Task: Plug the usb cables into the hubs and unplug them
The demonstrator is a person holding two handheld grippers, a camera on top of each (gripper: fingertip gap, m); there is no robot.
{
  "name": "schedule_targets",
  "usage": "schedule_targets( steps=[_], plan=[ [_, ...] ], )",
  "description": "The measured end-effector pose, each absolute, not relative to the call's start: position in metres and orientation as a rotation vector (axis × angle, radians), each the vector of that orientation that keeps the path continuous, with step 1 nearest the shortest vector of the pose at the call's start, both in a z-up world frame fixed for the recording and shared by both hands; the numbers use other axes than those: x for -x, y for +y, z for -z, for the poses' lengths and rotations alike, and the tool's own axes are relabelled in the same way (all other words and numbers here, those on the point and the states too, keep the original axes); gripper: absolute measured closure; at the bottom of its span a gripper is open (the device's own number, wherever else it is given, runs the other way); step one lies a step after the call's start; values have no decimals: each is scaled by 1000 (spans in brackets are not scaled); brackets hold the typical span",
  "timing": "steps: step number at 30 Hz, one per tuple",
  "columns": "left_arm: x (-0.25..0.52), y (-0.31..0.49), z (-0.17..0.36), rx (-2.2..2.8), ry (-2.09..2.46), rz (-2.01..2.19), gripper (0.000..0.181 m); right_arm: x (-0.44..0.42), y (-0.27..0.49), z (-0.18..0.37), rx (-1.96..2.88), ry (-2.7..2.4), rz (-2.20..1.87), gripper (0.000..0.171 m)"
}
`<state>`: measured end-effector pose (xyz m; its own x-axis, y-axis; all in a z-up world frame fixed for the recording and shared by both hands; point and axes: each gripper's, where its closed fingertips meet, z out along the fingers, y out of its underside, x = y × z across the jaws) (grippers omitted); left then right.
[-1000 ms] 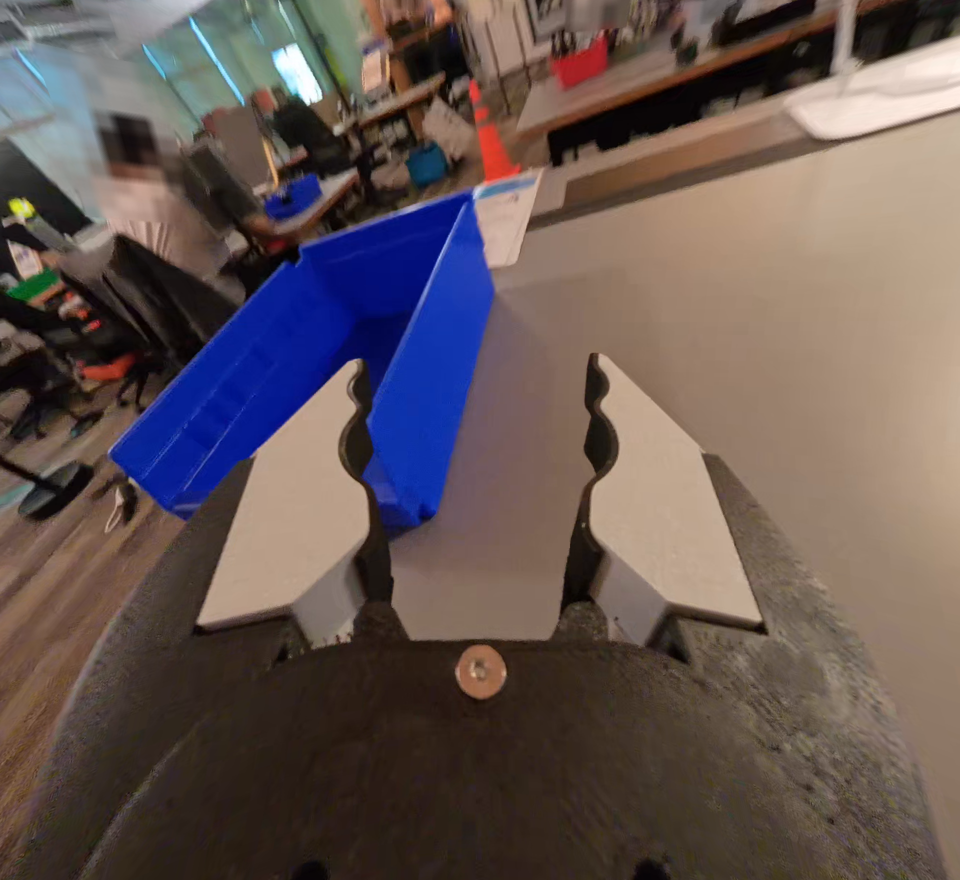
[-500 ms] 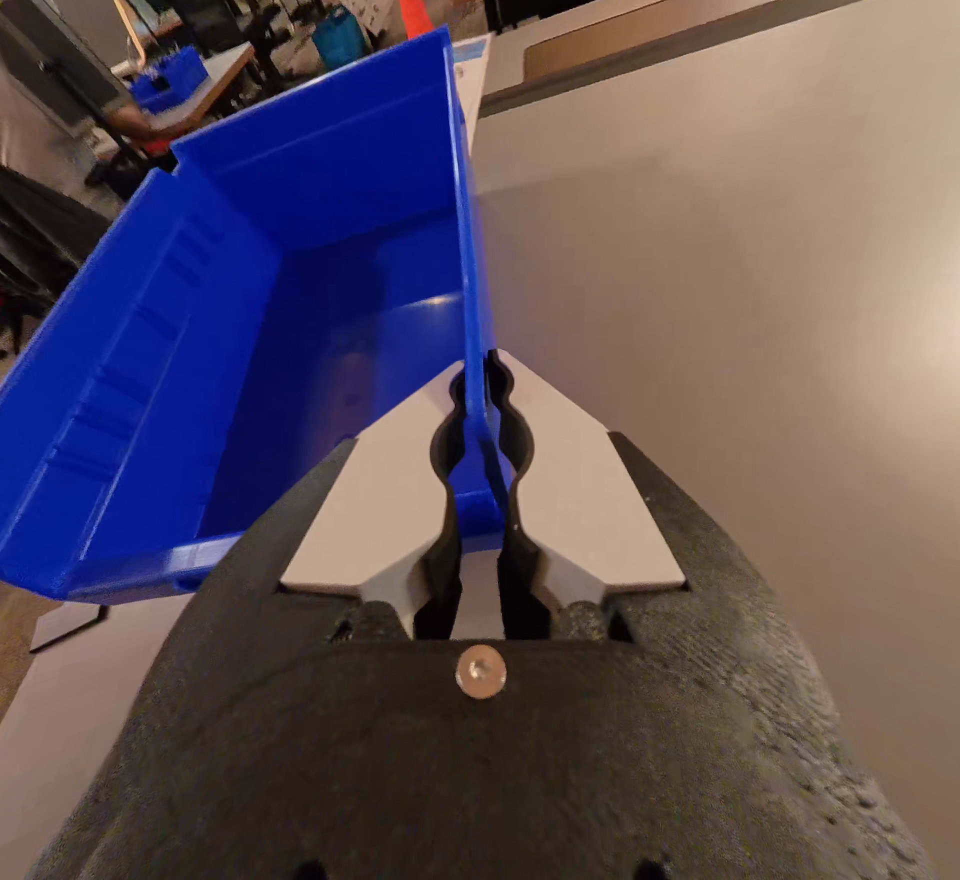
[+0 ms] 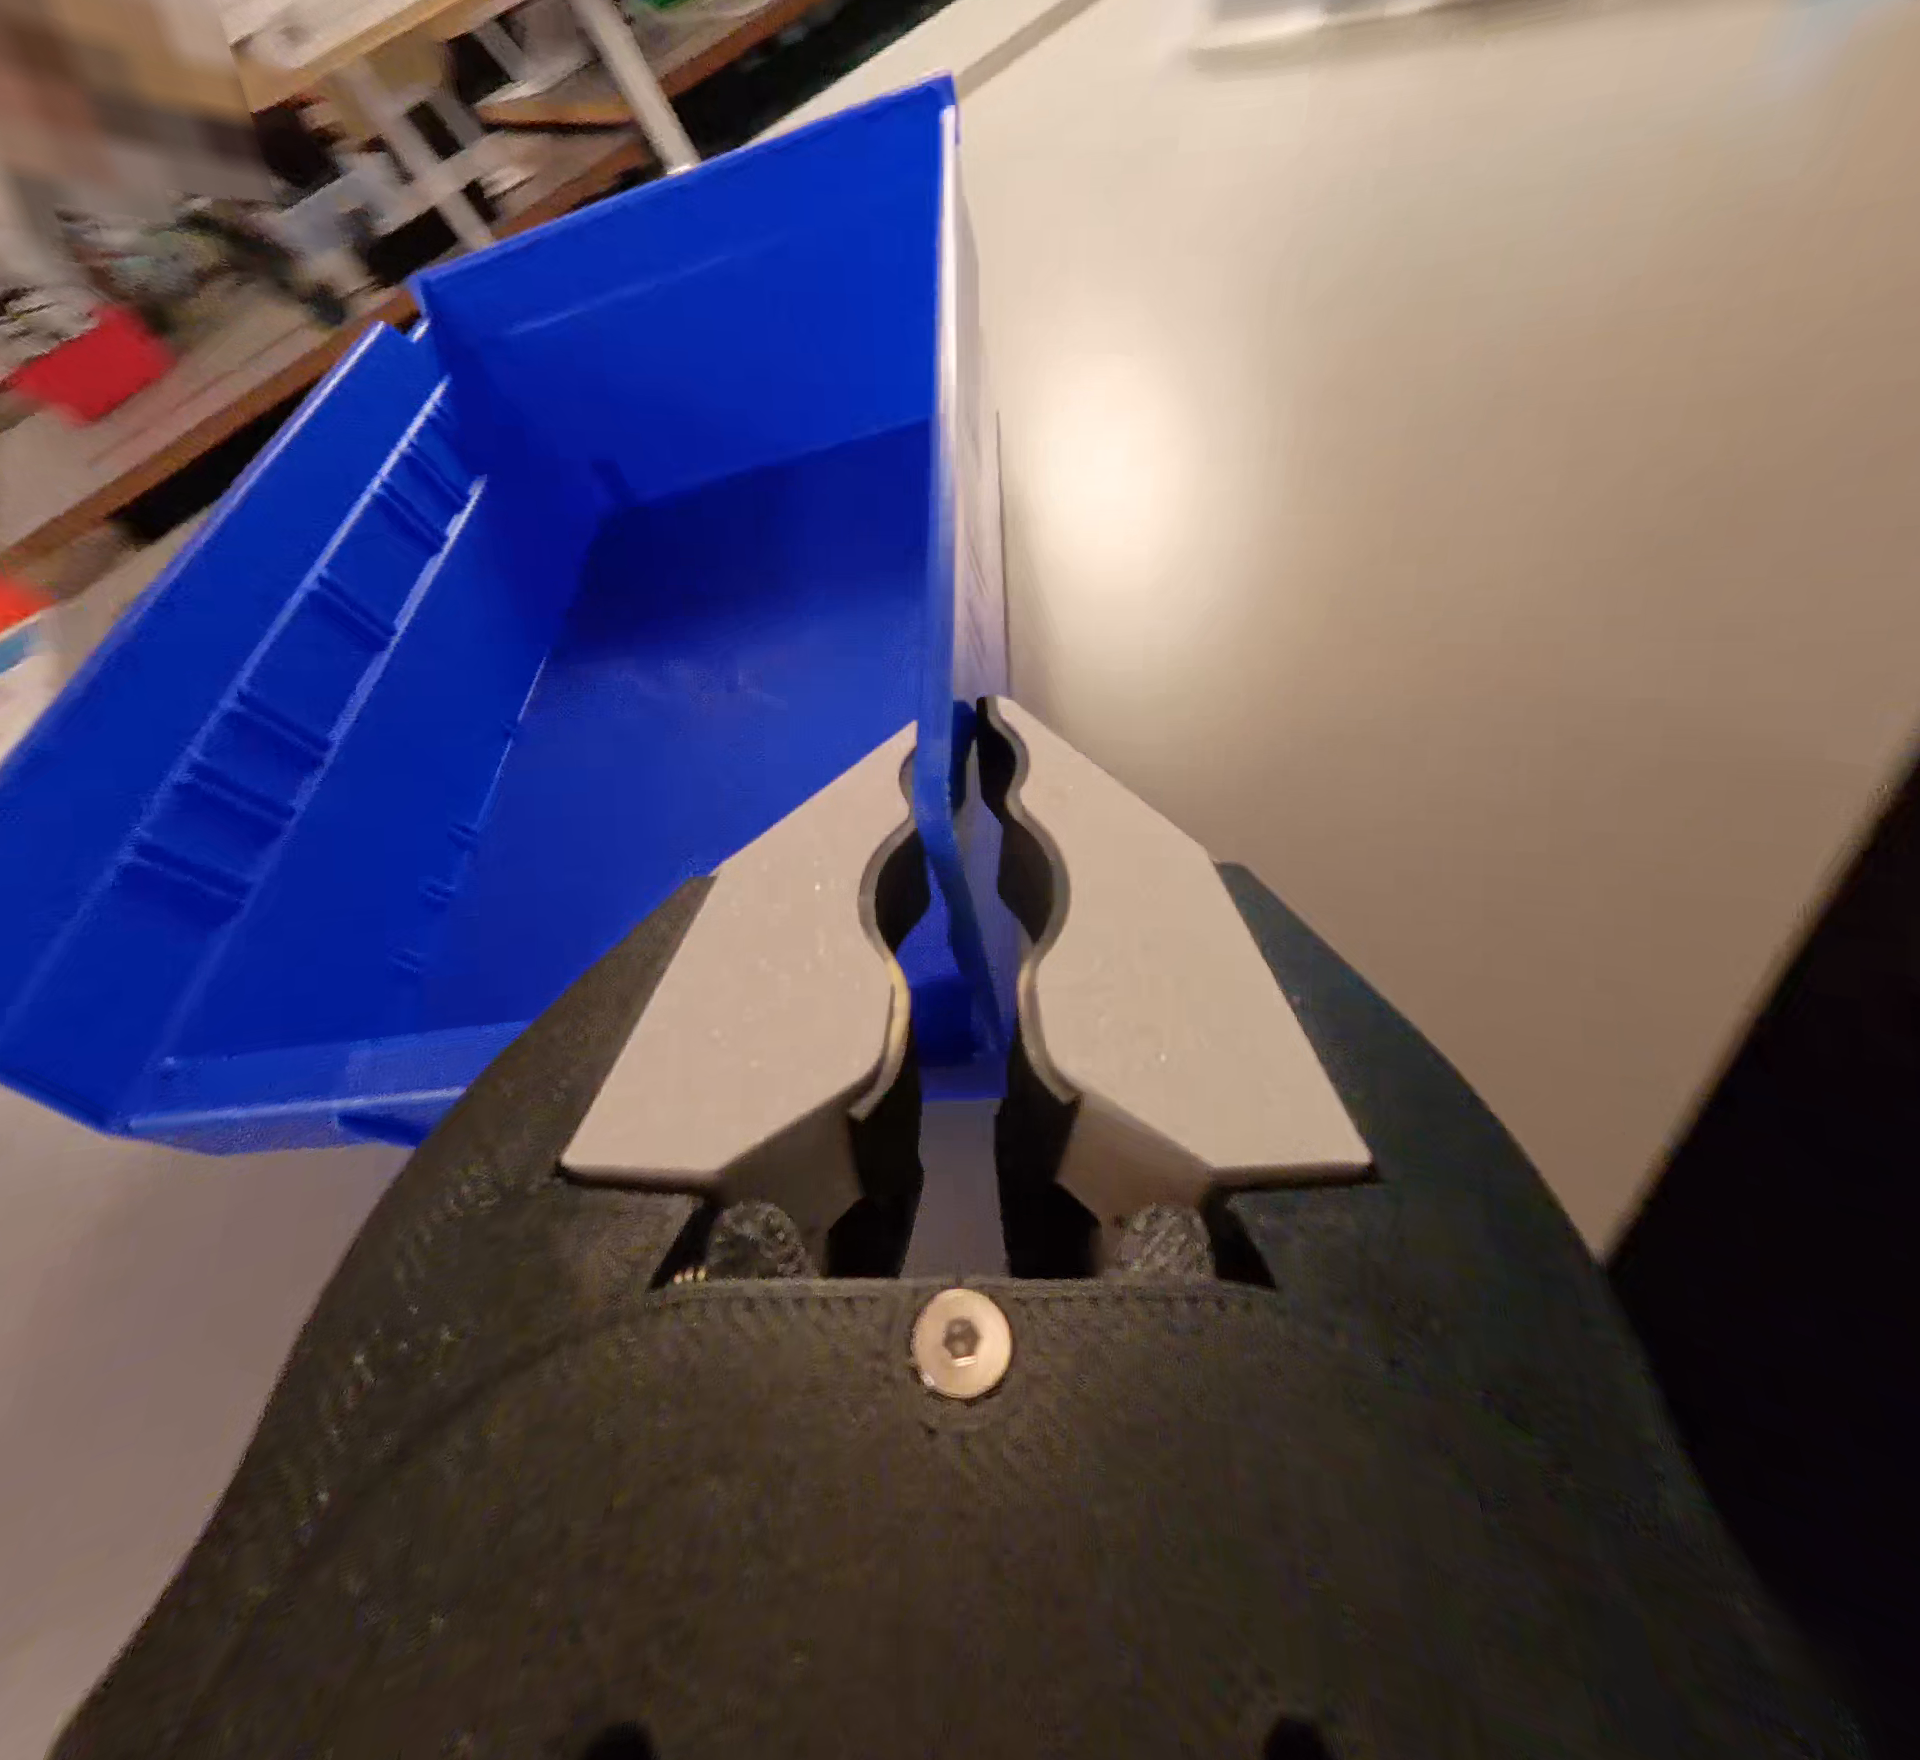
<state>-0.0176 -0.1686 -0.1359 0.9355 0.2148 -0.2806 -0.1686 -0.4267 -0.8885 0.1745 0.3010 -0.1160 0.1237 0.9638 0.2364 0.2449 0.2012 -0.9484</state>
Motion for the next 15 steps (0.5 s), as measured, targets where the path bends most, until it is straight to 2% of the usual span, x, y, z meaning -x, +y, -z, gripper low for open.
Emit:
schedule_targets(
  steps=[15],
  plan=[
    [-121, -194, 135, 1884, 589, 242, 174, -107, 184, 118, 973, -1830, -1388, 167]
  ],
)
